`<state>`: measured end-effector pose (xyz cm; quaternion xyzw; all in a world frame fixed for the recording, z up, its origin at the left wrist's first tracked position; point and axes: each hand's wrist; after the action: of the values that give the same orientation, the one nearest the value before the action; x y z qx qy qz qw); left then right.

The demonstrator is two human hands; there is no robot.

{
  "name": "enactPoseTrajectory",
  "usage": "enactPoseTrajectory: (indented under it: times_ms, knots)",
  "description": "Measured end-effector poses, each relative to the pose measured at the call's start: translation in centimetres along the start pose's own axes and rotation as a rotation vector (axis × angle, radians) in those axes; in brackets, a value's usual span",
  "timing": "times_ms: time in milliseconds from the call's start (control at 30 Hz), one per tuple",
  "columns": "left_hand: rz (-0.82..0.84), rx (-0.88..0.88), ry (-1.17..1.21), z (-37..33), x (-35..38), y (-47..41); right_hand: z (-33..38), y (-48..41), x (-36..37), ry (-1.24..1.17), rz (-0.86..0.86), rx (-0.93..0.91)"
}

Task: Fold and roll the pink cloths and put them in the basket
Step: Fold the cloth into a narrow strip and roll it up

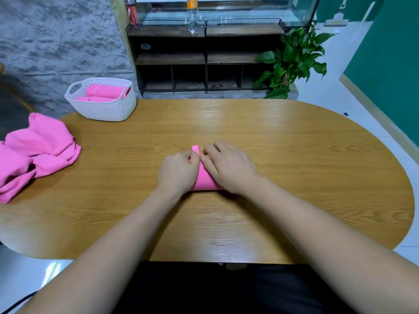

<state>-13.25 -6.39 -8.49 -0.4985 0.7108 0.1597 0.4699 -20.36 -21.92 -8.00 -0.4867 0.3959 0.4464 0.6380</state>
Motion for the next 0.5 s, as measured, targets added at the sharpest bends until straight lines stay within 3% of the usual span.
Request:
enactPoseTrajectory:
  times_ms: [133,500]
  knots:
    - [0.052,-0.025,0.032,0.3,0.0,-0.8,-0.6,1.6,-0.5,0.121,-0.013,-0.174]
    - [0.300,-0.140,0.059,1.1,-0.8,-5.8,-0.8,0.1,-0.2,0.189,0.076,-0.027]
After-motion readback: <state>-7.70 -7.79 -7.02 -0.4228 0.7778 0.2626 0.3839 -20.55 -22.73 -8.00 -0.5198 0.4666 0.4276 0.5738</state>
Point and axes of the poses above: each hand's wrist, its own y-axis away from the middle knuckle, its own x-axis out of the palm, z = x × y, and after that the axes turned 9 degrees about x, right-handed
